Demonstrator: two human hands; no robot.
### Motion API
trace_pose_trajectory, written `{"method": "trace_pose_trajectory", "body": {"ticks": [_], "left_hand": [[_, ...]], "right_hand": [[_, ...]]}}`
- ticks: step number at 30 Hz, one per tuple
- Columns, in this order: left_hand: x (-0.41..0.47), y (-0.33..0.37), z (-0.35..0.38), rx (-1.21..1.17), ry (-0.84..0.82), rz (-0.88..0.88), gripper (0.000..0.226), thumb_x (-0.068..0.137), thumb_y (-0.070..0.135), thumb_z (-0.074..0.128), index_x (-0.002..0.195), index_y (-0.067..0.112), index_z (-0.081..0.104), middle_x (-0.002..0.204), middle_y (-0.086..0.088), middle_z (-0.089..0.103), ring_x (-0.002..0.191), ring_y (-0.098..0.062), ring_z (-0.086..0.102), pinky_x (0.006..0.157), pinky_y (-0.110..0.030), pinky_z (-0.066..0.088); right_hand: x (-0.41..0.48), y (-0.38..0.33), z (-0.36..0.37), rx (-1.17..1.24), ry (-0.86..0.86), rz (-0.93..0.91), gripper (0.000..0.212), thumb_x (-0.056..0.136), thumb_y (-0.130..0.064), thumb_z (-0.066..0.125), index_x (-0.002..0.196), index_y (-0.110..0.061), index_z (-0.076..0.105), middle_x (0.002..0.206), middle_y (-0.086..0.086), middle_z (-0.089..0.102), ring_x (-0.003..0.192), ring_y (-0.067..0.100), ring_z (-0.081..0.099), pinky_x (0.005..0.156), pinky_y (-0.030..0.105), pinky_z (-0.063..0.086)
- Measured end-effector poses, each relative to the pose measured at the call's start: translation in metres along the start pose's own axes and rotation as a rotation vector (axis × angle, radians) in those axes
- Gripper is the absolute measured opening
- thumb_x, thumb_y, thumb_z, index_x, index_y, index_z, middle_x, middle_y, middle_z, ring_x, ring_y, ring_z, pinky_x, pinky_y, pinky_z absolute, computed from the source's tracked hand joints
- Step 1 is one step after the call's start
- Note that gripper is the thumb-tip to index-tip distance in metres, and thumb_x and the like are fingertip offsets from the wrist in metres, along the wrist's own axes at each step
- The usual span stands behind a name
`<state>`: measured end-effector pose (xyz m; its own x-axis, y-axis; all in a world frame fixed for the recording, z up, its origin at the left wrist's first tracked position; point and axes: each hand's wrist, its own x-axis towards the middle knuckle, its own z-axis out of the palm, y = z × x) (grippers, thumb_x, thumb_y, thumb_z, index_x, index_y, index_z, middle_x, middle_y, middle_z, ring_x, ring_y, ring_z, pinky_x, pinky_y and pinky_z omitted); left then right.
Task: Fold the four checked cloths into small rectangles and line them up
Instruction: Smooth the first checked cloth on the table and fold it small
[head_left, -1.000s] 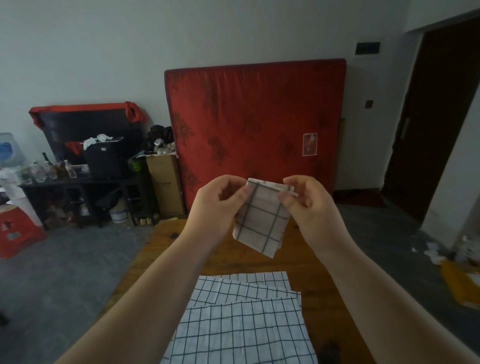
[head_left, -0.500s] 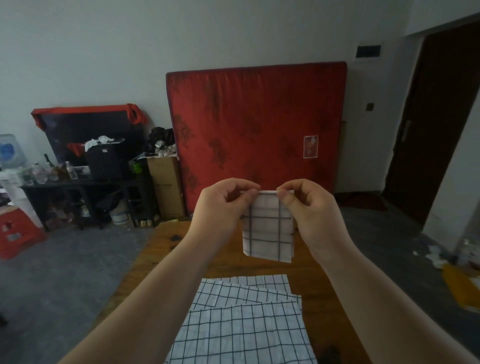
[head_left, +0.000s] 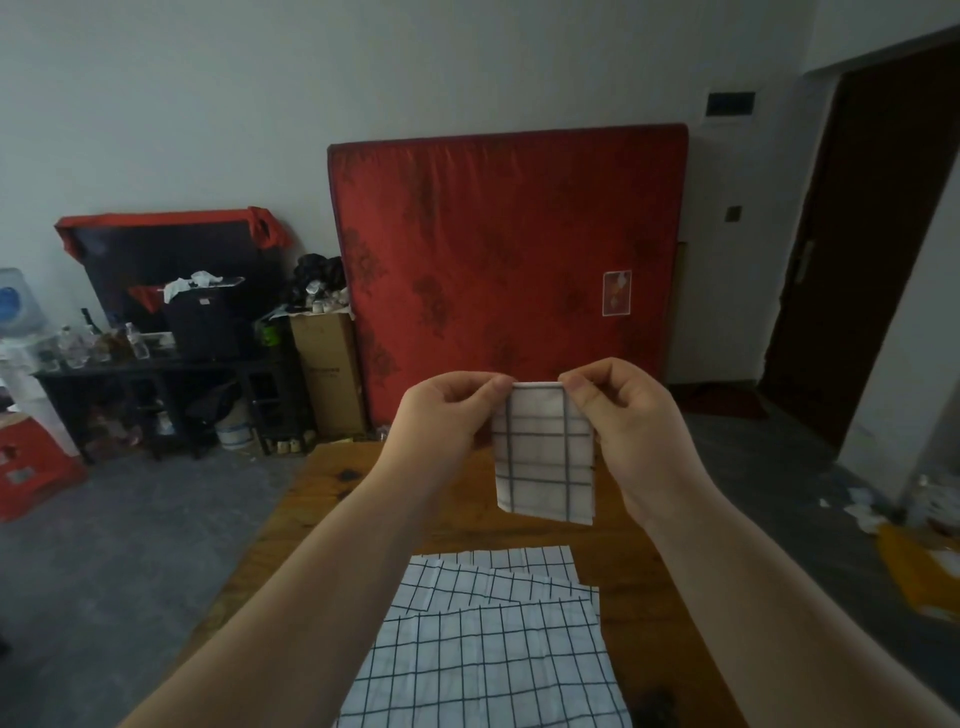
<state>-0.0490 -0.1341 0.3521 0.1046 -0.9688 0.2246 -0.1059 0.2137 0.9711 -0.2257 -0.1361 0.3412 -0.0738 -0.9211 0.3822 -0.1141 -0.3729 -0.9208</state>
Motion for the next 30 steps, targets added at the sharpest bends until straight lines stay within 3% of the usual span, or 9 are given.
{"method": "trace_pose_trajectory", "body": {"ticks": [6,10,17,20,23,30], "left_hand": [[-0.003,0.002,0.0,0.205,-0.009,0.064,0.008,0.092,0.033,0.073,0.089,0.029,0.079,0.084,0.012,0.077,0.086,-0.01,0.072,0.086,-0.042,0.062],[-0.005,0.005,0.003,0.26,-0.034,0.103,0.011,0.092,0.035,0.073,0.082,0.032,0.078,0.081,0.014,0.077,0.085,-0.008,0.072,0.086,-0.043,0.061],[-0.016,-0.005,0.001,0.229,-0.144,0.035,0.017,0.094,0.038,0.069,0.09,0.025,0.079,0.085,0.005,0.079,0.086,-0.015,0.075,0.086,-0.046,0.061],[-0.017,-0.01,0.0,0.295,-0.13,0.044,0.017,0.094,0.039,0.069,0.088,0.026,0.079,0.079,0.008,0.077,0.077,-0.008,0.072,0.075,-0.032,0.061],[-0.021,-0.011,-0.002,0.363,-0.148,0.066,0.017,0.093,0.04,0.07,0.082,0.029,0.078,0.071,0.011,0.074,0.061,0.004,0.062,0.056,-0.014,0.048],[-0.026,-0.012,-0.023,0.347,-0.206,0.092,0.019,0.093,0.039,0.071,0.075,0.034,0.075,0.074,0.008,0.075,0.063,0.006,0.063,0.056,-0.014,0.051]], "right_hand": [[-0.002,-0.001,-0.006,-0.313,-0.107,-0.16,0.006,0.099,-0.031,0.063,0.096,-0.034,0.068,0.093,-0.014,0.069,0.091,-0.005,0.062,0.075,0.017,0.052],[-0.004,-0.006,-0.005,-0.369,-0.146,-0.144,0.008,0.097,-0.032,0.066,0.091,-0.033,0.07,0.09,-0.012,0.07,0.087,-0.001,0.062,0.069,0.017,0.047],[-0.007,-0.005,-0.01,-0.284,-0.074,-0.095,0.011,0.096,-0.028,0.069,0.085,-0.03,0.071,0.086,-0.008,0.07,0.081,0.006,0.065,0.072,0.026,0.055],[-0.01,-0.004,-0.01,-0.446,-0.15,-0.137,0.01,0.097,-0.029,0.067,0.088,-0.033,0.069,0.085,-0.012,0.07,0.083,0.001,0.064,0.07,0.022,0.054],[-0.013,-0.008,-0.003,-0.507,-0.225,-0.151,0.007,0.096,-0.036,0.067,0.092,-0.035,0.072,0.088,-0.015,0.072,0.085,-0.001,0.064,0.073,0.022,0.055],[-0.02,-0.019,0.019,-0.446,-0.183,-0.118,0.017,0.096,-0.029,0.068,0.081,-0.031,0.077,0.085,-0.015,0.074,0.084,-0.001,0.066,0.07,0.017,0.05]]}}
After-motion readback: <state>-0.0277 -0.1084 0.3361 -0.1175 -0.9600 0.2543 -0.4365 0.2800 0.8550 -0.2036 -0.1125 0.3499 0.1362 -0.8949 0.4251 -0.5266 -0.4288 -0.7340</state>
